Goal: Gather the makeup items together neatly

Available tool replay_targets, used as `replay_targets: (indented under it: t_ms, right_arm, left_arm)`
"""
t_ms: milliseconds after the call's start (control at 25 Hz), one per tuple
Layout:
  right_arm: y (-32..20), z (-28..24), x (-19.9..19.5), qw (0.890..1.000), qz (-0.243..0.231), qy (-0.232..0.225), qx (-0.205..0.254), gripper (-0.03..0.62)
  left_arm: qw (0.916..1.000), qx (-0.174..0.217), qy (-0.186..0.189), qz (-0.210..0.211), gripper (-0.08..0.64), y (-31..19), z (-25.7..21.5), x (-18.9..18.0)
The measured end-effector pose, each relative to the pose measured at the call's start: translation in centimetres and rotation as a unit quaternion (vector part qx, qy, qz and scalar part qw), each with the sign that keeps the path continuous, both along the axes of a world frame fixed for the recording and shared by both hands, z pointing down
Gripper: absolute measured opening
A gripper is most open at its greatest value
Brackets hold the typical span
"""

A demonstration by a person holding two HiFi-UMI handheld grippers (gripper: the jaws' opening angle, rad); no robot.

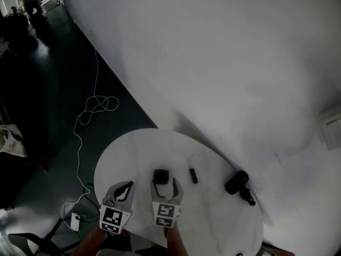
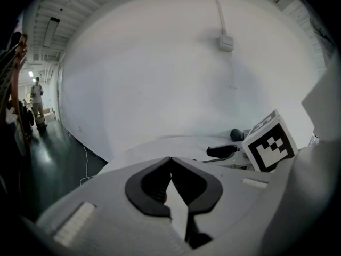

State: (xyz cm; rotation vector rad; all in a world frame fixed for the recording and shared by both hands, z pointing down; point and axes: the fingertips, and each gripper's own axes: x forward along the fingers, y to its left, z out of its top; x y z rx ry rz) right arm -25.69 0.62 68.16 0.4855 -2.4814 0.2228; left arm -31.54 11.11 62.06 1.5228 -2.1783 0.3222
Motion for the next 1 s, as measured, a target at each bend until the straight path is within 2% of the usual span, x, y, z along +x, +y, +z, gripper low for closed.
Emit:
replay_targets:
  t_ms: [480,760,800,1000]
  right_arm:
    - [0.5,5.0,-0.9,0.998,0.019,0.056,-0.03,0.359]
    - [0.4,5.5,-1.0,0.996,0.022,0.079,-0.026,0.357]
    - [0.4,5.5,-1.0,0.996,0.022,0.08,-0.027,0.33]
    - [0.6,5.6,-1.0,0.996,0.021,0.08,-0.028,0.327]
  left_arm:
    - [0.9995,-0.019,0.02,-0.014,0.011,1.7,3.0,-1.2]
    - [0.9994,-0.017,0.019,-0.022,0.011,2.4,2.9,-1.5]
    - [0.9994,-0.018,0.019,-0.023,0.011,2.5,2.9,-1.5]
    - [0.9994,-0.018,0.016,-0.024,0.011,2.9,2.8,-1.6]
